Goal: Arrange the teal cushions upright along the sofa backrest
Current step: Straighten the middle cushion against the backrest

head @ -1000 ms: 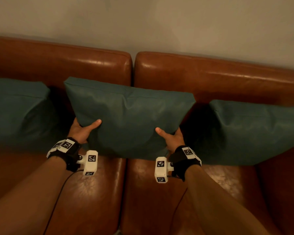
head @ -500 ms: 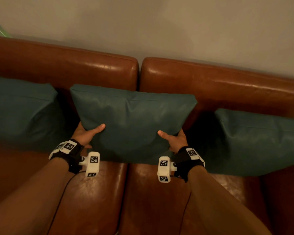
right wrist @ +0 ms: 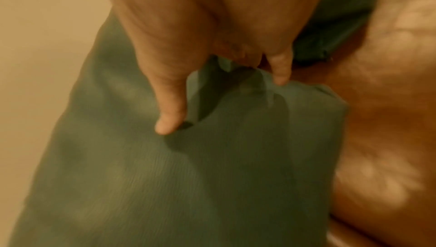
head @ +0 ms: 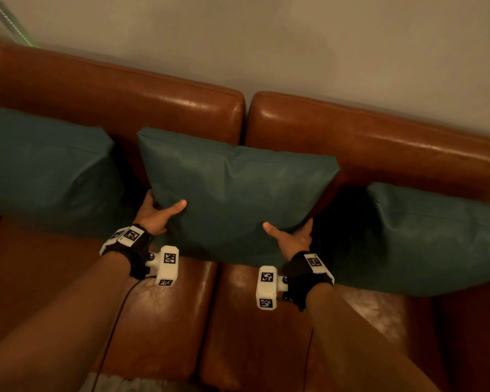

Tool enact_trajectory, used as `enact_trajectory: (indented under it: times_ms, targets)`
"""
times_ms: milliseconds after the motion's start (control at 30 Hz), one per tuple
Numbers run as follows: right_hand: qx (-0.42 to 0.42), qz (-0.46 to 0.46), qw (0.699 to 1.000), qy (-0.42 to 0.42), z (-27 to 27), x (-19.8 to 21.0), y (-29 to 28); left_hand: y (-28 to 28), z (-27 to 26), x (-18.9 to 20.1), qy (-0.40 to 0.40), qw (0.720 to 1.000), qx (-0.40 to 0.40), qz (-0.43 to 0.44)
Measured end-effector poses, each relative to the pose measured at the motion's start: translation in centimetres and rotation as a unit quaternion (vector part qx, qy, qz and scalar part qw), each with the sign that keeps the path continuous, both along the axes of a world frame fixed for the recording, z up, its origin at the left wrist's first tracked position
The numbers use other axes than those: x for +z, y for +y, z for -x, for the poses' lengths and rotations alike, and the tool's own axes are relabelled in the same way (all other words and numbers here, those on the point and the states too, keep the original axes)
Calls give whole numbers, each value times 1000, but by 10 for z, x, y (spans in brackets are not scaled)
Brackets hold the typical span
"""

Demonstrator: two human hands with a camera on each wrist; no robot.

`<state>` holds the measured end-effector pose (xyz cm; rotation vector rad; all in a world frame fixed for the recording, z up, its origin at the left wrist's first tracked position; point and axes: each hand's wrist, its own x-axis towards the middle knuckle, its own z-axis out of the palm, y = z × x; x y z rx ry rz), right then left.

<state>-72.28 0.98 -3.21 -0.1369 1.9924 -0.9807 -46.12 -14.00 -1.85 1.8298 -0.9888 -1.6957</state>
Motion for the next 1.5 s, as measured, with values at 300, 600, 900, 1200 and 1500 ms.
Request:
enact_trajectory:
  times_ms: [300, 600, 900, 1200, 1500]
  targets:
    - [23, -46, 994, -92, -151, -21, 2, 51, -127, -4, -90, 993, -21, -79]
    - [144, 6, 979, -141, -315, 4, -112, -29, -324, -4, -76, 993, 74, -46]
    - [183, 103, 977, 25, -395, -6, -200, -191, -437, 11, -42, 995, 85, 32]
    - [110, 131, 985, -20, -407, -7, -219, -238, -421, -21, 16, 995, 32, 88]
    - [72, 127, 987, -64, -430, -9, -239, -246, -435, -25, 0, 995, 61, 82]
